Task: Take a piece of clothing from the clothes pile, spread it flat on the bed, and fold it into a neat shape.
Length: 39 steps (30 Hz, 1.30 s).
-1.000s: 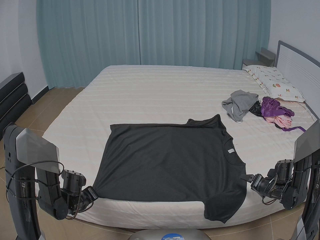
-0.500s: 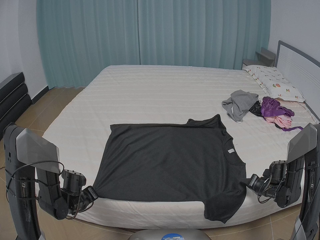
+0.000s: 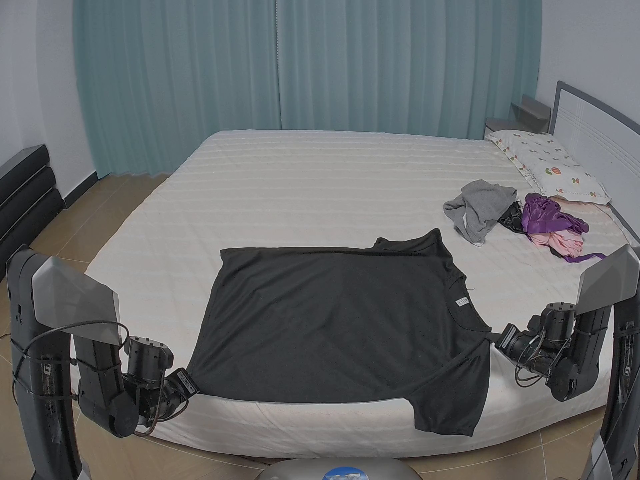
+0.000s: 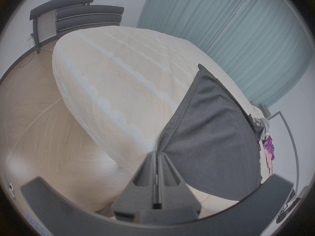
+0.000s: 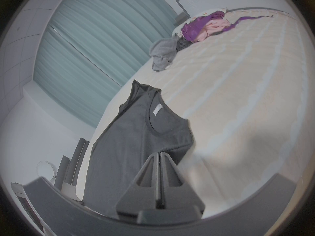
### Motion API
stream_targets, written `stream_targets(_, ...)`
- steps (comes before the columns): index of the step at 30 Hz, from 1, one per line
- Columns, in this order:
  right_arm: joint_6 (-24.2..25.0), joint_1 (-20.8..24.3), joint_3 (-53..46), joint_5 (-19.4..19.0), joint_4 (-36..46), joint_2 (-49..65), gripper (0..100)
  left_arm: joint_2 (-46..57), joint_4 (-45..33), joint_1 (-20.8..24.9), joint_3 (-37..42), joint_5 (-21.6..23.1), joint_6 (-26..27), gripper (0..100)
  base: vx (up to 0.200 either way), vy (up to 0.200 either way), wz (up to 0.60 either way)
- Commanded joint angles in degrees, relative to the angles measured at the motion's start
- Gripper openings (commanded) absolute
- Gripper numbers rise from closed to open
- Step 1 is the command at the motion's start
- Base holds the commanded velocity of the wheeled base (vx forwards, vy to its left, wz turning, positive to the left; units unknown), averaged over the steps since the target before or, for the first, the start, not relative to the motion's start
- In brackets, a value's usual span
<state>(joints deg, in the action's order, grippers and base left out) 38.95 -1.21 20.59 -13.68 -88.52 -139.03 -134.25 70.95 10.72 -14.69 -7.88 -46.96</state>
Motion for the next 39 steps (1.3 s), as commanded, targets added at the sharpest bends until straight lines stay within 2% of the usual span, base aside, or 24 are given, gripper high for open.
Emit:
stream_targets(1,0.0,-0.2,4.1,0.0,2.5,0.7,0,-0.1,0.1,0.0,-0.4,0.0,-0.1,0,0.0,0.0,0.0)
stream_targets(8,-0.2,0.1,10.2,-0.4,9.6,0.3,0,-0.2,0.1,0.0,-0.6,0.1,-0.1,0,0.0,0.0,0.0)
stream_targets(14,-3.0,-0.2,10.7,-0.7,10.7,-1.9,0,-0.2,0.1,0.0,-0.6,0.0,-0.1,0,0.0,0.0,0.0)
stream_targets(15,-3.4,-0.3,10.4,-0.8,10.6,-1.9,100,-0.2,0.2,0.0,-0.6,0.0,-0.1,0,0.0,0.0,0.0)
stream_targets(20,-3.6,-0.6,8.6,-1.4,10.1,-1.0,100,-0.2,0.2,0.0,-0.6,0.0,-0.1,0,0.0,0.0,0.0)
stream_targets(24,-5.6,-2.0,3.8,-5.1,8.5,2.2,100,-0.2,0.2,0.0,-0.6,0.0,-0.1,0,0.0,0.0,0.0)
stream_targets(28,-7.9,-3.3,-3.0,-10.9,4.8,3.3,100,-0.2,0.1,0.0,-0.6,0.1,-0.2,0,0.0,0.0,0.0)
stream_targets(32,-12.6,-4.0,-7.8,-12.9,-1.5,0.0,100,-0.2,0.1,0.0,-0.5,0.1,-0.2,0,0.0,0.0,0.0)
stream_targets(36,-15.5,-4.1,-10.1,-15.9,-1.4,-1.2,100,-0.2,0.1,0.0,-0.5,0.0,-0.2,0,0.0,0.0,0.0)
stream_targets(37,-16.1,-4.1,-10.7,-17.7,-1.3,-1.2,100,-0.2,0.1,0.0,-0.5,0.1,-0.2,0,0.0,0.0,0.0)
stream_targets(39,-16.1,-3.8,-10.9,-18.2,-1.3,-1.2,100,-0.2,0.1,0.0,-0.5,0.1,-0.2,0,0.0,0.0,0.0)
